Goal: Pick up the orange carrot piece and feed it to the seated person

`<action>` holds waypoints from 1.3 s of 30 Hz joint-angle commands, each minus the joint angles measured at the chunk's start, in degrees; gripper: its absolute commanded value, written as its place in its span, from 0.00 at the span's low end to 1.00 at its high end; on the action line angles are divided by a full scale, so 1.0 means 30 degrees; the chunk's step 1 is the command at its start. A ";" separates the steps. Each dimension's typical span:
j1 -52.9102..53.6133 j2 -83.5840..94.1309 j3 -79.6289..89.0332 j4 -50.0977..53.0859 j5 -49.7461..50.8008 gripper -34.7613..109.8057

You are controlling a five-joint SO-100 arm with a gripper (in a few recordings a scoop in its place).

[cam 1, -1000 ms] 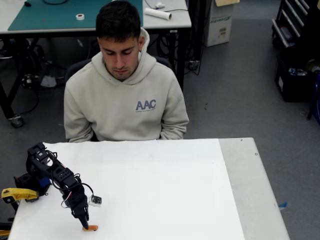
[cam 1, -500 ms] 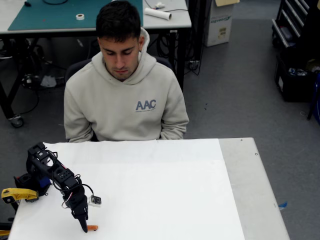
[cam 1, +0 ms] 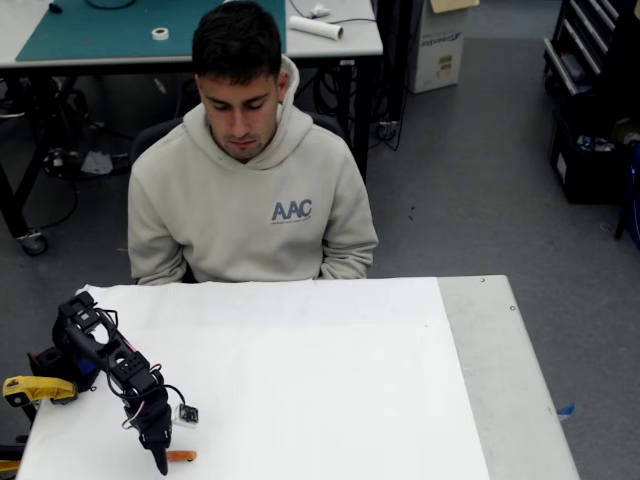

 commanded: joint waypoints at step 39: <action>-0.0791 0.0439 -0.0645 0.0205 -0.0264 0.47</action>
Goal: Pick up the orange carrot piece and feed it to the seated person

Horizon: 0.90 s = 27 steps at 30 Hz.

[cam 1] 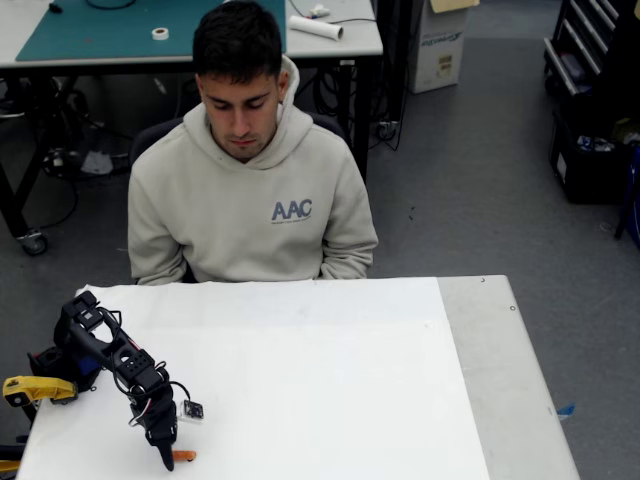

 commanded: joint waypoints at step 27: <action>0.0146 0.0674 -0.0645 0.0205 -0.0264 0.23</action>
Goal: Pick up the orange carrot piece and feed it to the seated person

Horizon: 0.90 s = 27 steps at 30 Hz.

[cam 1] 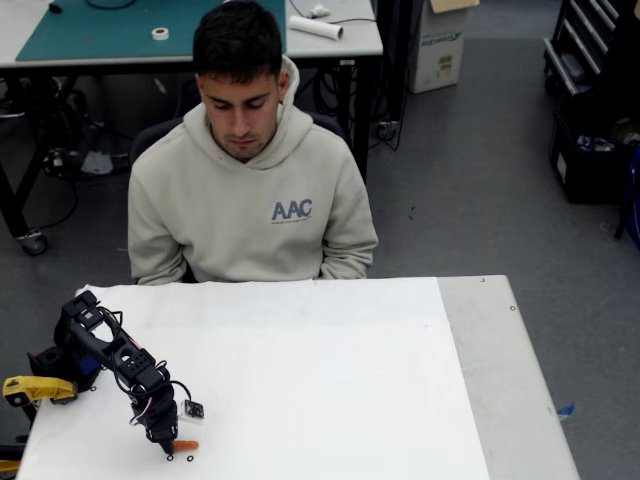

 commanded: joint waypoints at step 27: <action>-0.2021 0.0996 -1.2920 0.0264 -0.0293 0.22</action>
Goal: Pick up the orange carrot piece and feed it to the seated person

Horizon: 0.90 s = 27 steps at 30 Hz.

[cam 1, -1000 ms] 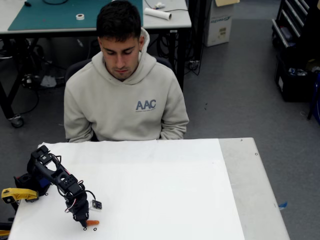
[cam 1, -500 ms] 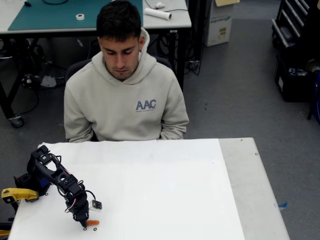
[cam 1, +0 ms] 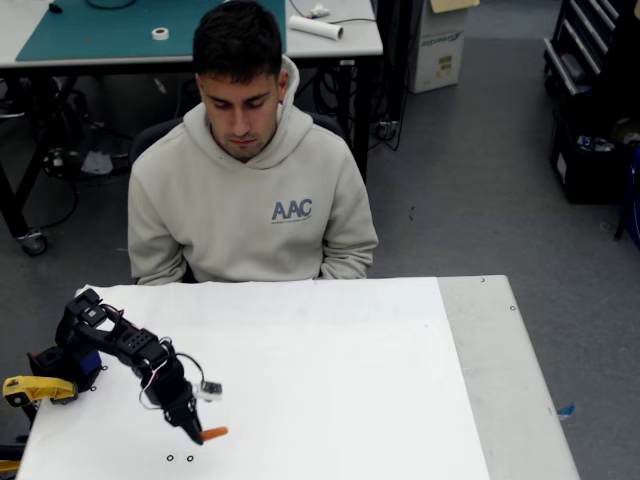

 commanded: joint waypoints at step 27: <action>-1.3477 -0.1934 -2.3848 0.0264 -0.4131 0.22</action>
